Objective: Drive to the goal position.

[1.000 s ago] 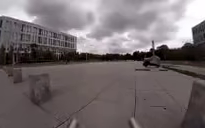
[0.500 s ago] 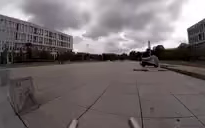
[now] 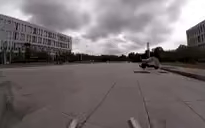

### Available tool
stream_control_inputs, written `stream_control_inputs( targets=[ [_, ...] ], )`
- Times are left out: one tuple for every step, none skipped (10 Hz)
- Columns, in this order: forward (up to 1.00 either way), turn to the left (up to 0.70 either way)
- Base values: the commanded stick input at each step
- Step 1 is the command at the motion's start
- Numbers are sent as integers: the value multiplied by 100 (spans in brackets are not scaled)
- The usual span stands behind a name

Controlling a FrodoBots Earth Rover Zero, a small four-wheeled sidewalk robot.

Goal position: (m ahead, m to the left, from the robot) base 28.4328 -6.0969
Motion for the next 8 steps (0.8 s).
stream_control_inputs(
  targets=[
    [70, 0],
    [70, 0],
    [70, 0],
    [70, 0],
    [70, 0],
    [70, 0],
    [70, 0],
    [70, 0]
  ],
)
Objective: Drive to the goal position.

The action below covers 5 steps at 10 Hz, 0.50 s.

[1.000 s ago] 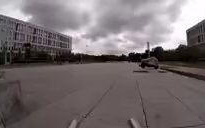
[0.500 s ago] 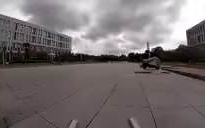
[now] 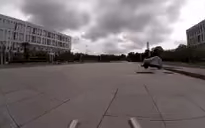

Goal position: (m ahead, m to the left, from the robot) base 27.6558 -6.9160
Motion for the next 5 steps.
stream_control_inputs(
  targets=[
    [70, 0],
    [70, 0],
    [70, 0],
    [70, 0],
    [70, 0]
  ],
)
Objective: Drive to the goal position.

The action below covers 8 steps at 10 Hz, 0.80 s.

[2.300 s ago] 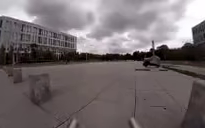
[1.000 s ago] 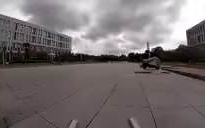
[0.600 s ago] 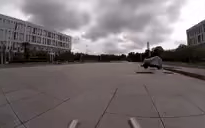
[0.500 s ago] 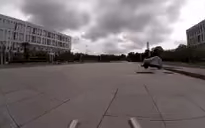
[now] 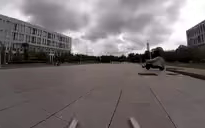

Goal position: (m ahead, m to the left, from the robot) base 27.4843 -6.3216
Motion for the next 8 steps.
stream_control_inputs(
  targets=[
    [70, 0],
    [70, 0],
    [70, 0],
    [70, 0],
    [70, 0],
    [70, 0],
    [70, 0],
    [70, 0]
  ],
)
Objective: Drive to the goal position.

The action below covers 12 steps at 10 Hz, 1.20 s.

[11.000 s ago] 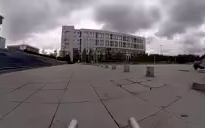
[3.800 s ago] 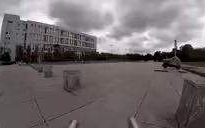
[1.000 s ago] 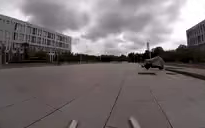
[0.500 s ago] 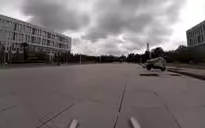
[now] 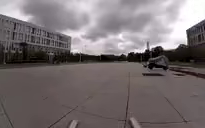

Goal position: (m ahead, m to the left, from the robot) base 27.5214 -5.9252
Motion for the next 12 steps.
stream_control_inputs(
  targets=[
    [70, 0],
    [70, 0],
    [70, 0],
    [70, 0],
    [70, 0],
    [70, 0],
    [70, 0],
    [70, 0],
    [70, 0],
    [70, 0],
    [70, 0],
    [70, 0]
  ],
)
